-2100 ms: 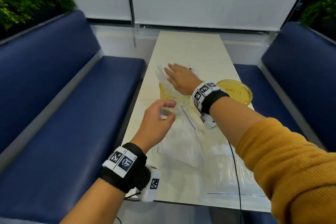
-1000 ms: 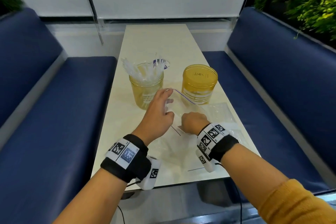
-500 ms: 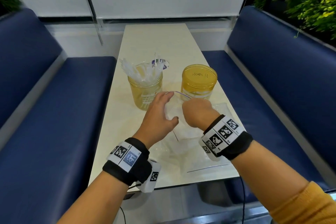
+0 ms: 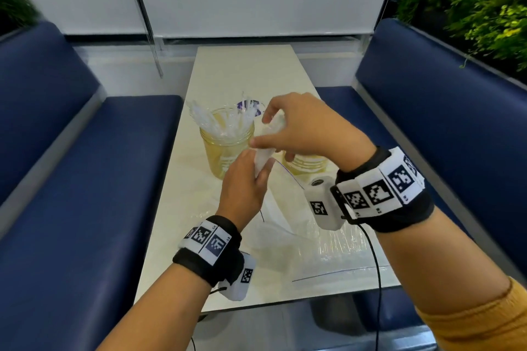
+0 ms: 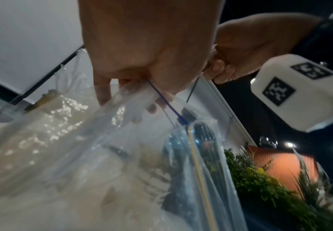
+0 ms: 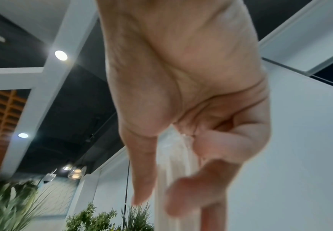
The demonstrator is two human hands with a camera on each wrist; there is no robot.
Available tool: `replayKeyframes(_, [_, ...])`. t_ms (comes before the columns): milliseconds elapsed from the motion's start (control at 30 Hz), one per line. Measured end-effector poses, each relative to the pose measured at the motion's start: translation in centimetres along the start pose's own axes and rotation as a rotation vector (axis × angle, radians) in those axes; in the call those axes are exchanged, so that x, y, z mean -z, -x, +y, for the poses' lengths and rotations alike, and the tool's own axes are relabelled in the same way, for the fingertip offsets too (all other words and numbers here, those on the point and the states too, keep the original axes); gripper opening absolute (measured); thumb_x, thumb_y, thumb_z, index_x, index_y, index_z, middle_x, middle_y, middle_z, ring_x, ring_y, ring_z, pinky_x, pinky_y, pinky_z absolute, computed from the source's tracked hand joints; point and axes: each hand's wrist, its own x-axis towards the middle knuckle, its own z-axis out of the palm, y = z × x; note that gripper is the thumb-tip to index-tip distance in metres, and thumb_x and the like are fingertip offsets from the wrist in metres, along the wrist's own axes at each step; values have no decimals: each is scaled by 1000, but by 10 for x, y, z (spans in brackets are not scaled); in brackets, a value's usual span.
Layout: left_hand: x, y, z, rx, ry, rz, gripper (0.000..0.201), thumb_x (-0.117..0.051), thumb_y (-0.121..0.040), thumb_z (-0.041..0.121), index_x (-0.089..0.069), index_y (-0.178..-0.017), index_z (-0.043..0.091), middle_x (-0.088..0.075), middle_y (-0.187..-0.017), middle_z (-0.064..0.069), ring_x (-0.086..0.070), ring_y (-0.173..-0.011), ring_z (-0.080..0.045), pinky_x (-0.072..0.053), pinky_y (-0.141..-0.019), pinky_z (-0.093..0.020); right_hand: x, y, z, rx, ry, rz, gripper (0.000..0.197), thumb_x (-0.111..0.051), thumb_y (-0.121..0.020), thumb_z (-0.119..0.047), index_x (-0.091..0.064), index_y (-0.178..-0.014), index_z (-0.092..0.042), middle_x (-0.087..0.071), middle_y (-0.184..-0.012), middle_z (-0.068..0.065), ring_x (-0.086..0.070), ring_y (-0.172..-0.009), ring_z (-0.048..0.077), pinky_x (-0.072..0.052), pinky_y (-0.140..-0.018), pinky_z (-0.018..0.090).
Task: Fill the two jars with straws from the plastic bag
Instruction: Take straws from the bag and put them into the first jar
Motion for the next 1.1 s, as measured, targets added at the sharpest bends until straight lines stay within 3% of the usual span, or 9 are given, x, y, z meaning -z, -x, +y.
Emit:
replayKeyframes(167, [9, -6, -3, 121, 202, 34, 21, -53, -102, 33, -62, -100, 14, -57, -68, 3, -47, -53, -4, -39, -53, -28, -29, -15, 8, 62, -228, 68, 46, -73, -73, -65, -60, -83, -22, -61, -77, -5, -56, -65, 7, -46, -61, 27])
replayKeyframes(233, [16, -9, -1, 150, 259, 35, 15, -54, -102, 19, -64, -113, 15, -65, -83, 5, -59, -70, 2, -49, -64, -23, -49, -20, 8, 106, -243, 50, 40, -70, -80, -61, -56, -74, -24, -59, -73, -3, -51, -62, 10, -44, -60, 29])
replayKeyframes(300, [23, -9, 2, 162, 309, 26, 27, -53, -101, 12, -61, -127, 16, -70, -107, 1, -67, -100, -9, -56, -85, -27, -67, -26, 7, 140, -273, 71, 36, -65, -85, -57, -56, -74, -24, -60, -70, -4, -53, -61, 13, -46, -58, 34])
replayKeyframes(433, [30, -6, -1, 203, 355, 11, 18, -65, -96, 18, -59, -105, 32, -70, -95, 8, -70, -94, -13, -60, -82, -36, -74, -39, 0, 186, -150, 104, 42, -56, -95, -48, -39, -63, -28, -47, -60, -8, -46, -54, 10, -32, -51, 28])
replayKeyframes(567, [33, -3, -16, 281, 352, -9, 41, -78, -85, 36, -61, -120, 21, -68, -112, 7, -66, -104, -12, -57, -87, -34, -40, -59, -16, 289, -174, 153, 38, -54, -97, -45, -51, -67, -22, -53, -63, -4, -50, -53, 11, -37, -50, 27])
replayKeyframes(767, [43, 2, -24, 284, 315, 20, 40, -80, -84, 30, -62, -119, 23, -64, -117, 14, -65, -99, -2, -56, -84, -22, 30, -107, -30, 365, -289, 378, 40, -53, -98, -39, -68, -88, -4, -57, -70, -2, -50, -54, -2, -36, -52, 9])
replayKeyframes(933, [48, 8, -26, 287, 338, 22, 35, -79, -85, 26, -63, -115, 28, -65, -117, 13, -67, -98, -5, -58, -85, -26, 32, -161, -26, 327, -320, 564, 49, -49, -96, -48, -64, -88, -2, -65, -78, 10, -62, -70, 24, -53, -63, 39])
replayKeyframes(1033, [52, 11, -26, 302, 379, 14, 33, -79, -85, 23, -61, -112, 30, -64, -119, 11, -66, -99, -5, -59, -81, -26, 2, -187, -20, 203, -199, 552, 41, -46, -97, -51, -52, -83, -12, -51, -66, -4, -52, -68, 21, -36, -59, 30])
replayKeyframes(1100, [55, 13, -26, 306, 399, 13, 33, -78, -86, 21, -61, -113, 29, -64, -120, 11, -66, -99, -5, -60, -80, -25, -27, -199, -10, 128, -154, 466, 41, -47, -97, -52, -54, -85, -14, -56, -73, -2, -55, -71, 22, -38, -60, 30])
